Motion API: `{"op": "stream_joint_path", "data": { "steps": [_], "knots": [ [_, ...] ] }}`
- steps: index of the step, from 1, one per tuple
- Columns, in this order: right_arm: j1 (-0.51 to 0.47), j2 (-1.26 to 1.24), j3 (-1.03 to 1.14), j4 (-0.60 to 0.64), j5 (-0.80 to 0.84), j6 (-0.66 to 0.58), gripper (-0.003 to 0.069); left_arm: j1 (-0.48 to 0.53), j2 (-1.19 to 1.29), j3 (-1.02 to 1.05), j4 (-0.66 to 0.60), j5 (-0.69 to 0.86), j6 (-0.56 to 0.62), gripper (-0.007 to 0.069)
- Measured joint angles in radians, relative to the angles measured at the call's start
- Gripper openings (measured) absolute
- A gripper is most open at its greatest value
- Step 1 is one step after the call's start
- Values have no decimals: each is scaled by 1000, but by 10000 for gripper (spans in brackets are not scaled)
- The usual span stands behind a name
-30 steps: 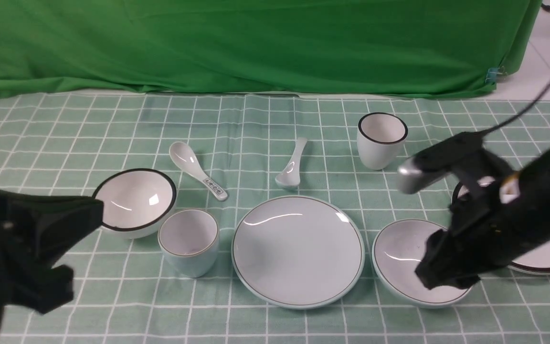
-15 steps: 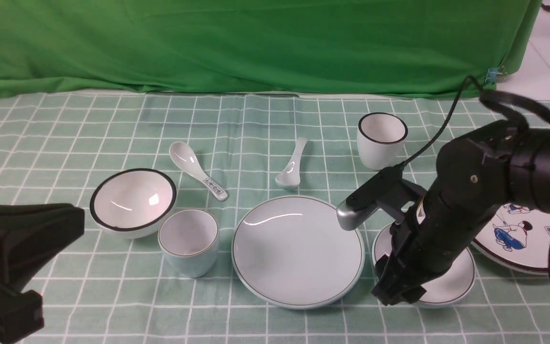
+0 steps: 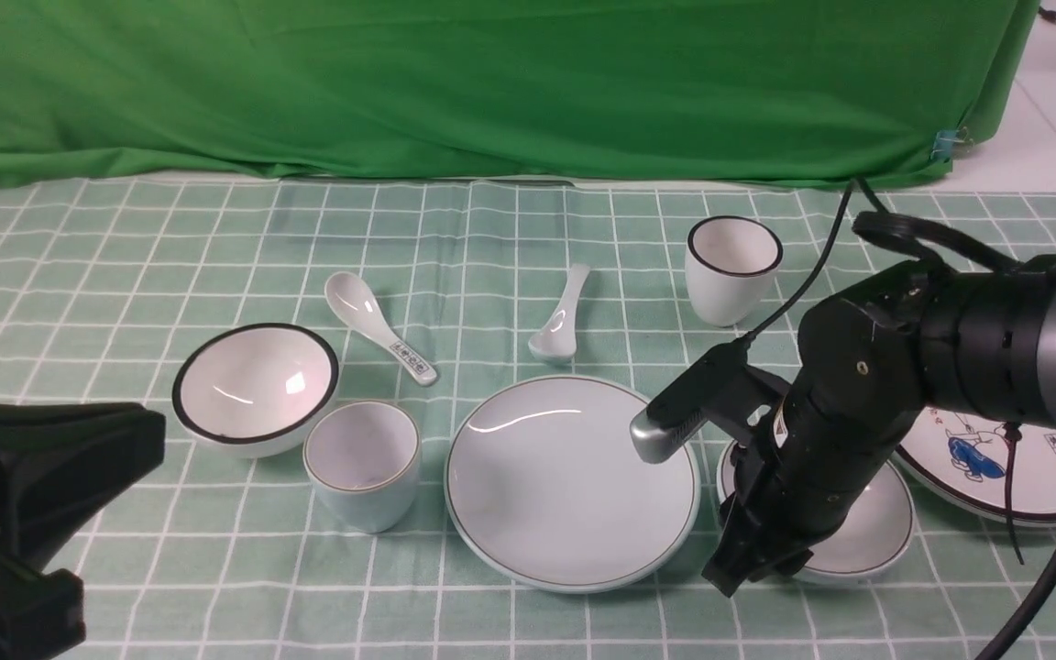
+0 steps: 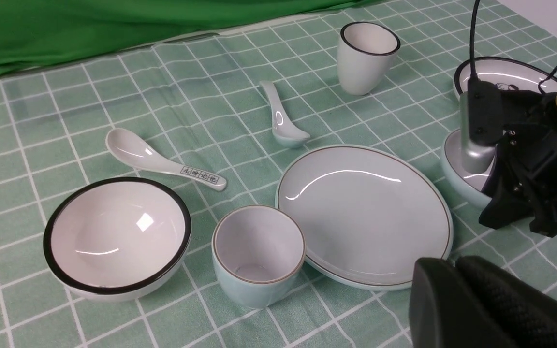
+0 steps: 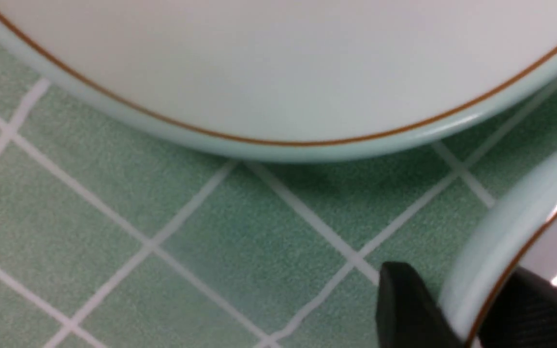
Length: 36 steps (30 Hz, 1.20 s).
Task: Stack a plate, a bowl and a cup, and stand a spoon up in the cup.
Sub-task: Use the right arm to grab a blue rice bowl, then use the right arm to put the blue rice bowl into the blue large plate in the middle
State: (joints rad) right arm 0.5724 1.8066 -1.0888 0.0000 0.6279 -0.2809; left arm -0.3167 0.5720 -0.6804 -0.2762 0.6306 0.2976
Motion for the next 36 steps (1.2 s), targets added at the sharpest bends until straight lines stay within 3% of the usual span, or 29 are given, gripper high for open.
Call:
{"op": "stream_joint_path", "data": {
  "steps": [7,17,36],
  "knots": [
    [20,-78,-24,-33,82,11,85,0,0,0,0,1,0,17],
    [232,-53,-206,0,67,28,85,0,0,0,0,1,9,17],
    [255,141,-306,-16,-42,29,105,0,0,0,0,1,11,17]
  ]
}}
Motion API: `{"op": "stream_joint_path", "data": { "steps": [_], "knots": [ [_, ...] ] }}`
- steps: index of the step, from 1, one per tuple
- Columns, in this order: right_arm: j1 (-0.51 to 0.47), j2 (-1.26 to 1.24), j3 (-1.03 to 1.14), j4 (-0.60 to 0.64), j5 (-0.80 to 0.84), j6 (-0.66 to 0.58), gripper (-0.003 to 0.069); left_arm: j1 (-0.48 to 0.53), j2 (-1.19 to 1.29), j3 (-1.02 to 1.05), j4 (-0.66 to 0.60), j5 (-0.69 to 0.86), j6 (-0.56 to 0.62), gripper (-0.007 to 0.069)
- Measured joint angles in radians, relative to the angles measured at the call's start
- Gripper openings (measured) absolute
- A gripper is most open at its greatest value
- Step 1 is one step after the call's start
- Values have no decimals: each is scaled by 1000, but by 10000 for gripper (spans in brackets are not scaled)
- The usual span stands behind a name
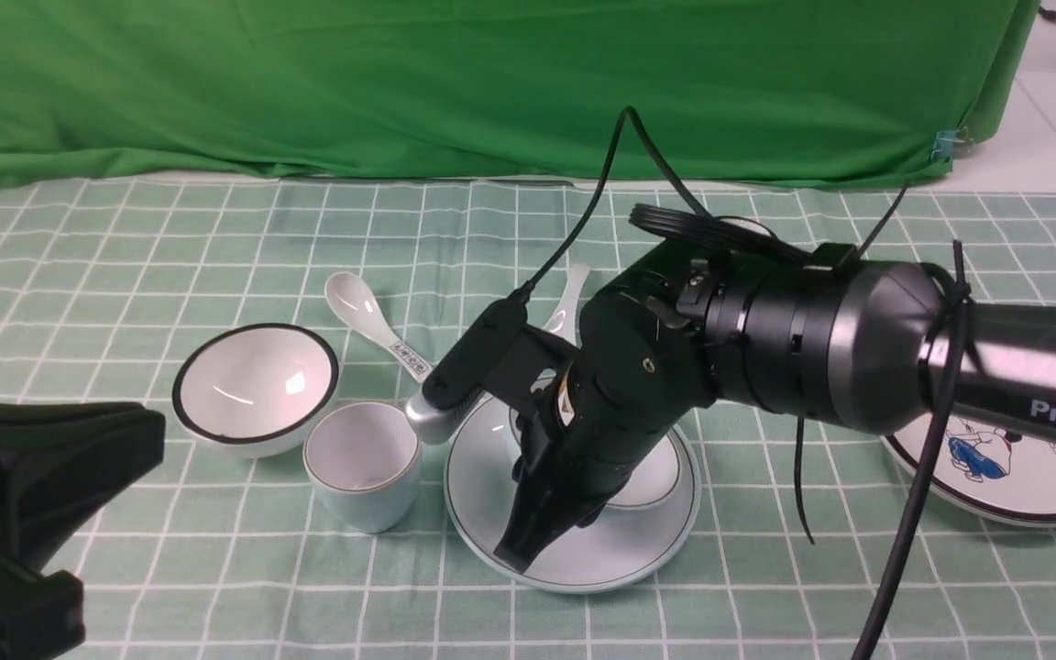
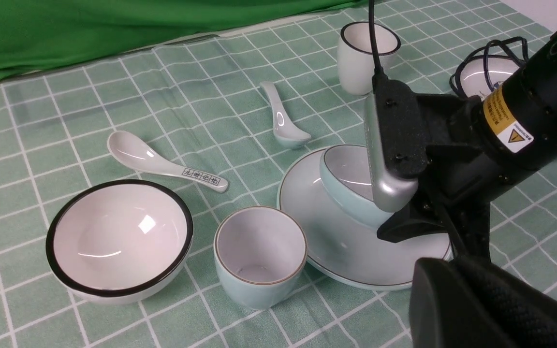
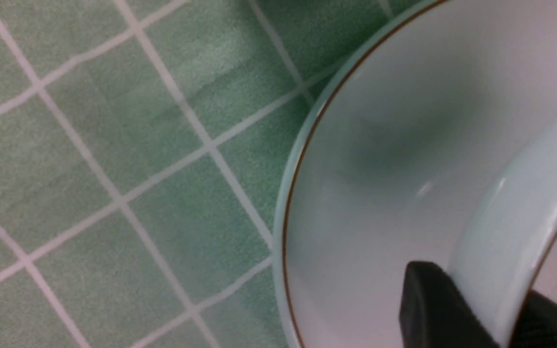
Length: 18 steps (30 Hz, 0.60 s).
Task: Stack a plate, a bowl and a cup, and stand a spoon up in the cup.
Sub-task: Use the right arm to put the blue rice bowl into the blue large plate in the middle
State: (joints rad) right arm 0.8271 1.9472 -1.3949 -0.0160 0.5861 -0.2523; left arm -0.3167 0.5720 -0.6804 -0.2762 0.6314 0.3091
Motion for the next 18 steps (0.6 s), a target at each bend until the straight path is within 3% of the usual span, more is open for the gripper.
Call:
{"op": "stream_joint_path", "data": {
  "steps": [3,8,10,12,18],
  "knots": [
    [1,14,0,10,0,1,155,0,0,0,0,0,0,17],
    [3,34,3,16,9,60,459,0,0,0,0,0,0,17],
    [3,31,2,16,16,62,527,0,0,0,-7,0,0,17],
    [3,13,-8,16,40,75,563,0,1,0,-20,0,0,17],
    [3,-120,-35,16,111,87,575,0,67,-21,-44,49,8,17]
  ]
}}
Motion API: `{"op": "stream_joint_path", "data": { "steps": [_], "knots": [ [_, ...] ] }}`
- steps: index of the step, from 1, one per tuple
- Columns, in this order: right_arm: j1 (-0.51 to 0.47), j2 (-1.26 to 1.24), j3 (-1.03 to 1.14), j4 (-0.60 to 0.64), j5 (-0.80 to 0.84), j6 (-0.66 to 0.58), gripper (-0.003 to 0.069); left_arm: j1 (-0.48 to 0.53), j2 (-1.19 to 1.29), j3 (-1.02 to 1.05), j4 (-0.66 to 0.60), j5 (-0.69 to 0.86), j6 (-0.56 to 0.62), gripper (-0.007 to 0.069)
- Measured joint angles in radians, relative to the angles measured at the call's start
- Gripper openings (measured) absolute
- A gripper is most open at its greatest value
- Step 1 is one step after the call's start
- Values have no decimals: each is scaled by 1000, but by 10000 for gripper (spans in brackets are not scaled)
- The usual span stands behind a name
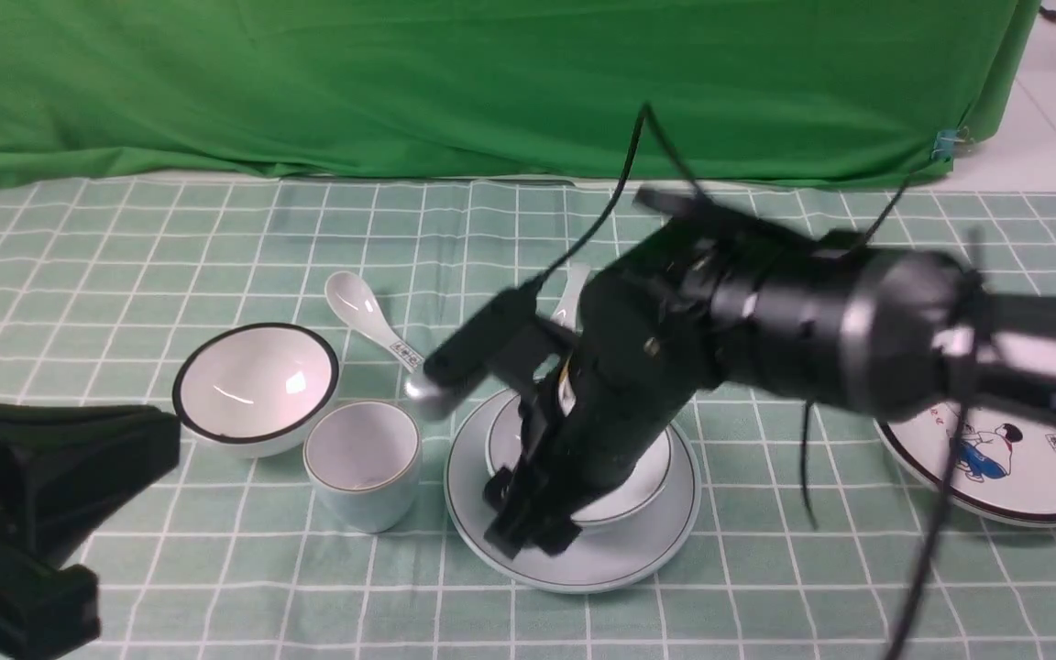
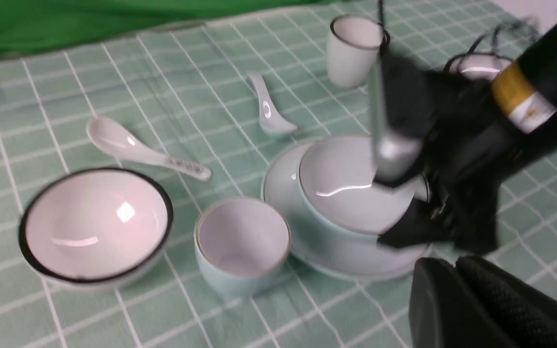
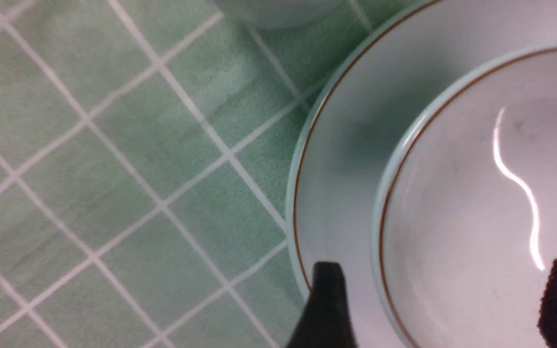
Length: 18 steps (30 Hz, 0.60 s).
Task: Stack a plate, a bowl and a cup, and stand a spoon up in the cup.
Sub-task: Use the right arm to put the blue rice bowl into the blue large plate in the middle, then use the left arm to grab a blue teacup
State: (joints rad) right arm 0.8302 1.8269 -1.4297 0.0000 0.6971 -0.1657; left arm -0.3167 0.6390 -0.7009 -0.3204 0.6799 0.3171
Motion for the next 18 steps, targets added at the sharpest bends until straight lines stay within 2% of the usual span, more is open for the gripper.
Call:
{"op": "stream_joint_path", "data": {
  "steps": [5,6,9,10,11,13,15,18],
  "knots": [
    [0,-129,-2,0,98,0,511,0,132,-60,-27,141,68,17],
    [0,-190,0,-7,155,0,433,-2,206,-97,-50,182,91,17],
    [0,-285,37,-21,208,-5,280,-22,330,-168,-58,202,142,17],
    [0,-330,64,-26,217,-5,194,-37,380,-196,-53,210,165,17],
    [0,-337,70,-27,218,-5,183,-41,390,-196,-53,212,170,17],
    [0,-416,154,-37,220,-5,87,-95,526,-277,-21,272,227,17],
    [0,-509,254,-50,206,13,40,-148,648,-359,41,305,216,17],
    [0,-602,374,-53,173,26,31,-162,772,-433,129,307,171,17]
  ]
}}
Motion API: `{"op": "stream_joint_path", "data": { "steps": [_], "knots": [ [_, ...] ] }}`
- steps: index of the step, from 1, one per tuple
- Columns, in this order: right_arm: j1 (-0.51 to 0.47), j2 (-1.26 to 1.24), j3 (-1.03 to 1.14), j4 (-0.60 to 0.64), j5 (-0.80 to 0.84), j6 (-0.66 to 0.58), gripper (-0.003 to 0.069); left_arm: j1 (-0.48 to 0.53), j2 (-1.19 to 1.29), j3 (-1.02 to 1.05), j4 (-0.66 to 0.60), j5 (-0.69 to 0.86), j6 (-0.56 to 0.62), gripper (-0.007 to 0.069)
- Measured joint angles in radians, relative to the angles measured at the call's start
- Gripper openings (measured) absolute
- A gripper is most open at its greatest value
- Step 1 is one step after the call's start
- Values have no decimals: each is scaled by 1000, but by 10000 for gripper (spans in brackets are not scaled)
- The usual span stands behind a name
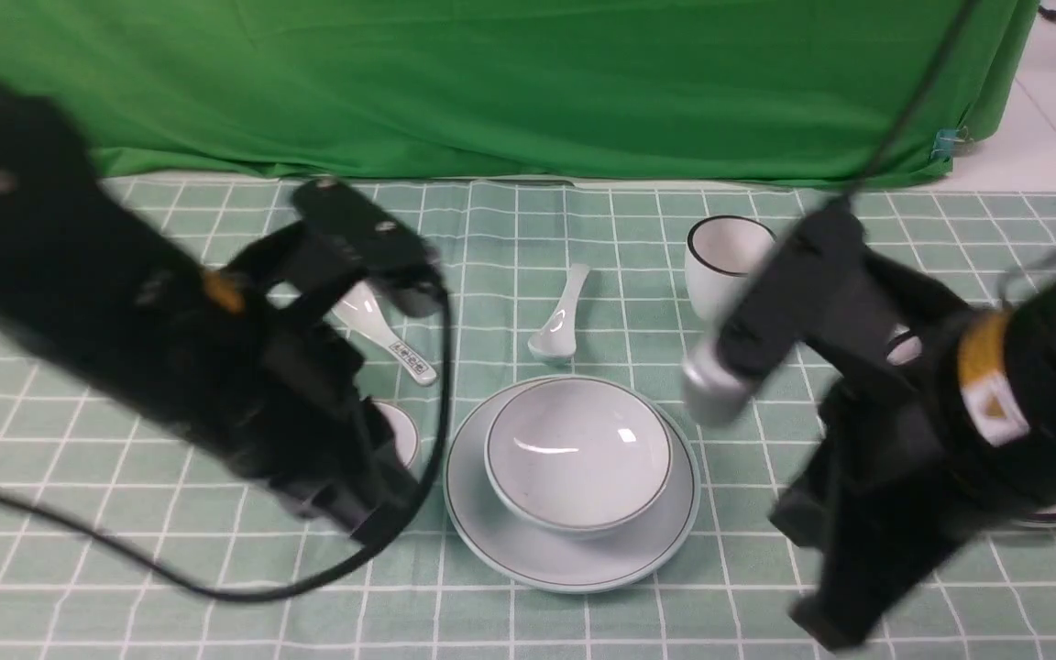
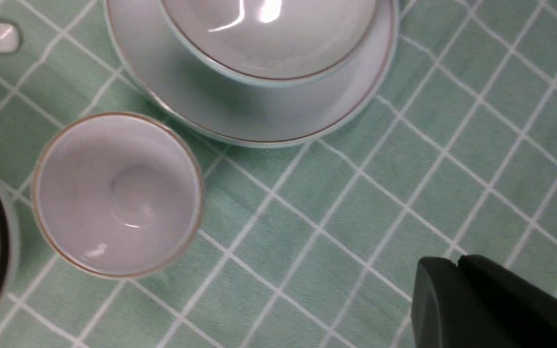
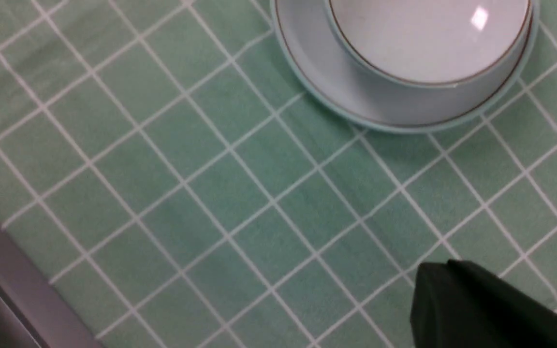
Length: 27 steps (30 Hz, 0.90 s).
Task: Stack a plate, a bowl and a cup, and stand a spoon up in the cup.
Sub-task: Use the left arm to grab a blue teacup
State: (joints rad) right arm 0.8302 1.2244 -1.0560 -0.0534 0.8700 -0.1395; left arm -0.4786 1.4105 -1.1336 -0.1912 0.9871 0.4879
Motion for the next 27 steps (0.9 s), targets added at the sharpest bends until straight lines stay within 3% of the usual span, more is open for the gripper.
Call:
{"op": "stream_joint_path", "data": {
  "steps": [7,16,20,24,27],
  "knots": [
    [0,-160,227,-3,-112,32,40,0,189,-101,147,-16,-27,58],
    [0,-245,364,-3,-152,103,60,22,345,-132,224,-76,-27,300],
    [0,-248,365,-3,-157,123,67,40,391,-136,223,-98,-27,339],
    [0,-248,365,-2,-162,134,74,50,431,-136,219,-93,-27,302],
    [0,-248,365,-2,-162,151,81,53,438,-140,159,-55,-27,120]
  ]
}}
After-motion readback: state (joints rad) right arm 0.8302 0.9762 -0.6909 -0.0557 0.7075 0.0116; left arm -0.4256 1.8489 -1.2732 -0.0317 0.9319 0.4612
